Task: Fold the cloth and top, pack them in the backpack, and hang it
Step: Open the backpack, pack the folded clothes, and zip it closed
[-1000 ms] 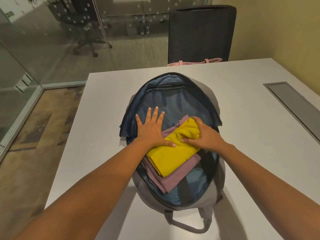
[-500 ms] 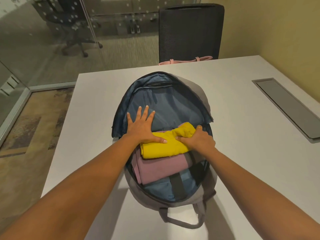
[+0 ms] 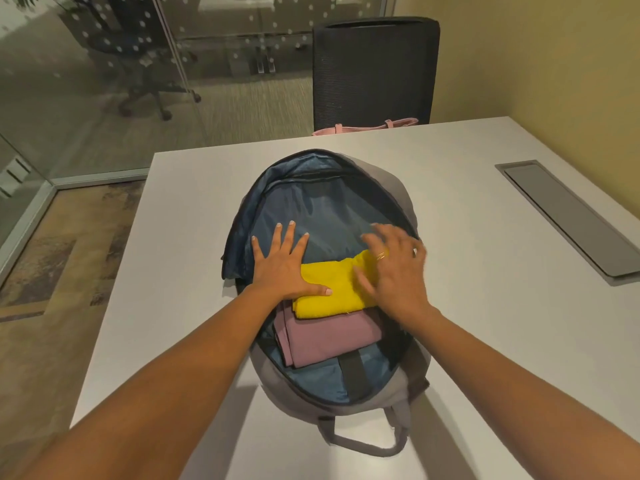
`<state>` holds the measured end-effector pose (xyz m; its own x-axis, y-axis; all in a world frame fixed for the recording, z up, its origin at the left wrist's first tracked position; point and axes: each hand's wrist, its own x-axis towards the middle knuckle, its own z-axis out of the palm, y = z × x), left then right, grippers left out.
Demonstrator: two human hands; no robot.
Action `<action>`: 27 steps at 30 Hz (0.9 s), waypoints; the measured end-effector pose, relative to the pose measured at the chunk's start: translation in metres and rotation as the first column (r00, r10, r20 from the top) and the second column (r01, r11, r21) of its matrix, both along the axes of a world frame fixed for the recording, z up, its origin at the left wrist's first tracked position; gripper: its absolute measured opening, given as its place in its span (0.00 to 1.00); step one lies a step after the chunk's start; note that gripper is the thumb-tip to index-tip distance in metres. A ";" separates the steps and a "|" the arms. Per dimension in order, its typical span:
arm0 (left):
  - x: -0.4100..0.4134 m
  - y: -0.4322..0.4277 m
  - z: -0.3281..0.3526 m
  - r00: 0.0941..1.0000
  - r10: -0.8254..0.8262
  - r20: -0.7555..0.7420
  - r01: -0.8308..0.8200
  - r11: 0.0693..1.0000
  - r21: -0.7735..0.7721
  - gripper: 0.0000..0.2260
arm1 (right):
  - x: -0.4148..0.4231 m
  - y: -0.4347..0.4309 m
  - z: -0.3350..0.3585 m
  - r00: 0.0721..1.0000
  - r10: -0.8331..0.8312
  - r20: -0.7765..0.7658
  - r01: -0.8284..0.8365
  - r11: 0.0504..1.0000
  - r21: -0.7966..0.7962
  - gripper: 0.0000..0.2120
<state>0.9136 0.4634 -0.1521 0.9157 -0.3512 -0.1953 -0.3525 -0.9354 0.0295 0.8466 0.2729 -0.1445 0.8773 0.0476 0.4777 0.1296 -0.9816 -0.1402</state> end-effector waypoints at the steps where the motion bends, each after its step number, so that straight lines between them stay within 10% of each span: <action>1: 0.000 0.000 0.001 1.000 0.003 -0.003 -0.003 1.000 -0.002 0.52 | -0.002 0.002 -0.001 0.979 0.205 -0.005 -0.204 0.974 -0.100 0.21; 3: -0.001 0.001 0.004 1.000 -0.004 0.000 0.004 1.000 -0.003 0.50 | -0.007 0.005 -0.012 0.868 0.444 -0.222 -0.487 0.848 -0.209 0.28; 7: -0.002 0.008 0.007 0.994 -0.021 0.105 0.030 0.996 -0.085 0.37 | -0.009 0.002 -0.038 0.779 0.356 -0.516 -0.558 0.769 -0.311 0.47; 27: 0.002 0.020 0.016 0.967 0.060 0.249 0.008 0.965 -0.262 0.17 | -0.003 0.019 -0.045 0.823 0.138 -0.551 -0.311 0.921 -0.233 0.47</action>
<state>0.9152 0.4830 -0.1357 0.9325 -0.3339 0.1378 -0.3554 -0.9162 0.1851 0.8440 0.2916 -0.1897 0.9342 0.3388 -0.1116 0.3453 -0.9374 0.0452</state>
